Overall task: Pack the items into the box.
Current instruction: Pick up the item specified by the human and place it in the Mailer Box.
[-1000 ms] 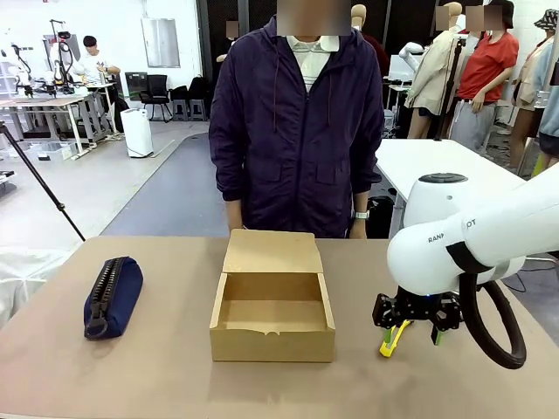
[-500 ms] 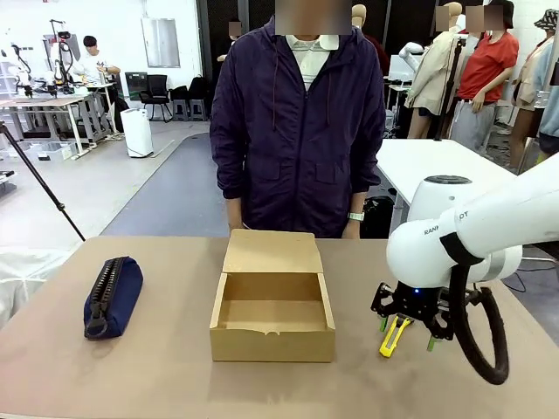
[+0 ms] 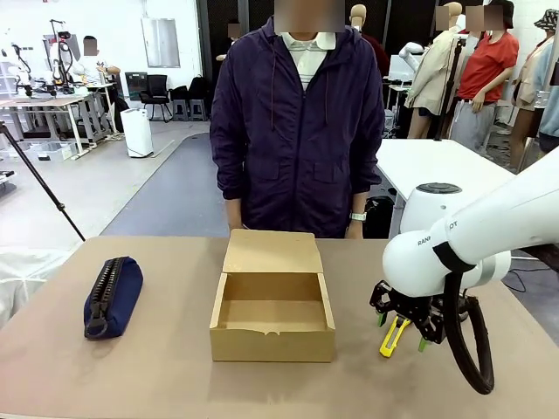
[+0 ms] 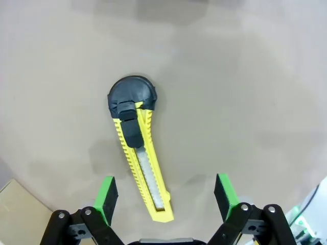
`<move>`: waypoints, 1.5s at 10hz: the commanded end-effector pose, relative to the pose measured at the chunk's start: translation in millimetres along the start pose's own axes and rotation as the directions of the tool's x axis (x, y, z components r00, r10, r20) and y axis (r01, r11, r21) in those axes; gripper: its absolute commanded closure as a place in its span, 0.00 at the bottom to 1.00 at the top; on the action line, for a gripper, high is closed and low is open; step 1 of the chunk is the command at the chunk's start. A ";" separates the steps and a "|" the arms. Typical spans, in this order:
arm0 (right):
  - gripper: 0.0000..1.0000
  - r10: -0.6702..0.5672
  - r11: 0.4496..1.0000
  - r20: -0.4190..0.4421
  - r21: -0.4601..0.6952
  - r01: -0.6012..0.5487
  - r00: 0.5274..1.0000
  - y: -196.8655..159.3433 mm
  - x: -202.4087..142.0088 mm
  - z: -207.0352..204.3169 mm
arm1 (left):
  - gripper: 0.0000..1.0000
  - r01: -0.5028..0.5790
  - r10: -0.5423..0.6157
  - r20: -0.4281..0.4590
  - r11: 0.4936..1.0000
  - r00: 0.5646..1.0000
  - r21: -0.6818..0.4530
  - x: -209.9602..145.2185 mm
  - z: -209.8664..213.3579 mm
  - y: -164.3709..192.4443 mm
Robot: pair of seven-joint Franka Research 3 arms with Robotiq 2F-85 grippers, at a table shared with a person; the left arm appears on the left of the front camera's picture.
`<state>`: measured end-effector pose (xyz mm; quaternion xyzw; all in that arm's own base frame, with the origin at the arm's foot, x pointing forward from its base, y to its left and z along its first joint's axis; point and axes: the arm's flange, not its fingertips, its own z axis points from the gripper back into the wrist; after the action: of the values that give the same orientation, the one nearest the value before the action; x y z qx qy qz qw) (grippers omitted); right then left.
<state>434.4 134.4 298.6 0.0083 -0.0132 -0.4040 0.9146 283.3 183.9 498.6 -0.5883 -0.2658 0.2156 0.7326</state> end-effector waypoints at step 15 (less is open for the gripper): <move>1.00 0.029 0.997 -0.009 -0.069 -0.030 1.000 19.7 11.1 -3.6 | 0.00 -0.002 0.002 0.001 1.000 1.000 -0.016 1.2 0.0 -2.6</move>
<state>457.1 137.8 295.9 -0.0076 0.0007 -0.3945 0.9189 283.3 183.9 498.6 -0.5884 -0.2657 0.2155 0.7326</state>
